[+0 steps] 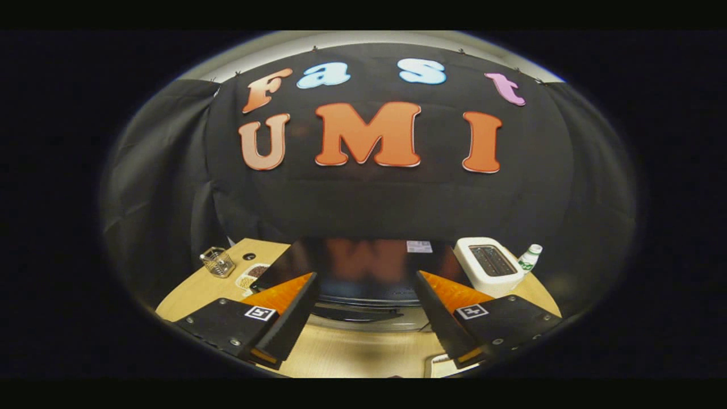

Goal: Open the toaster oven, put the food inside, and close the toaster oven door.

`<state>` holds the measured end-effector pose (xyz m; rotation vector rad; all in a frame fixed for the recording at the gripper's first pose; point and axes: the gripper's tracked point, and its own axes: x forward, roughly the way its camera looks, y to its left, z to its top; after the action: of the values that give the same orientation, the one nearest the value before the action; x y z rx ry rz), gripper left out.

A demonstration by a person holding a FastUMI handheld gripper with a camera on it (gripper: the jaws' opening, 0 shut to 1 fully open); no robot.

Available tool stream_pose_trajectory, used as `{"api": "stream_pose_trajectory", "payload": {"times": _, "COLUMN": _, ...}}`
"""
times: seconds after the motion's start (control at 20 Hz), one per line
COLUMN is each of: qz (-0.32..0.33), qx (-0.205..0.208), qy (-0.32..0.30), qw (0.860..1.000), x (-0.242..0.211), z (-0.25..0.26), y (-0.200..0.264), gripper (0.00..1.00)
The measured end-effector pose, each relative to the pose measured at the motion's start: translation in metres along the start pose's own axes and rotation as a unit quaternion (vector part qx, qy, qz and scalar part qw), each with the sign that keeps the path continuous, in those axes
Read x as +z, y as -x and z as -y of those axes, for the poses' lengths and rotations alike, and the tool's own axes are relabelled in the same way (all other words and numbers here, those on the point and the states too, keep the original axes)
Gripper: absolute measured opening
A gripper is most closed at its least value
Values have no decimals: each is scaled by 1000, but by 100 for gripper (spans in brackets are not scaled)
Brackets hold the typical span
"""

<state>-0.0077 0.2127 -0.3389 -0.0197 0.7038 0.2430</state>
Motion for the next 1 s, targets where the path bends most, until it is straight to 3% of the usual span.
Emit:
{"api": "stream_pose_trajectory", "payload": {"times": 0.4, "qz": -52, "qx": 3, "qy": 23, "qw": 998, "x": -49, "z": -21, "y": -28, "gripper": 99}}
{"api": "stream_pose_trajectory", "payload": {"times": 0.5, "qz": -43, "qx": 4, "qy": 5, "qw": 999, "x": -47, "z": -22, "y": -28, "gripper": 100}}
{"api": "stream_pose_trajectory", "payload": {"times": 0.8, "qz": -30, "qx": 23, "qy": 5, "qw": 999, "x": -61, "z": -31, "y": -6, "gripper": 94}}
{"api": "stream_pose_trajectory", "payload": {"times": 1.0, "qz": -71, "qx": 61, "qy": 14, "qw": 996, "x": -94, "z": -38, "y": 26, "gripper": 92}}
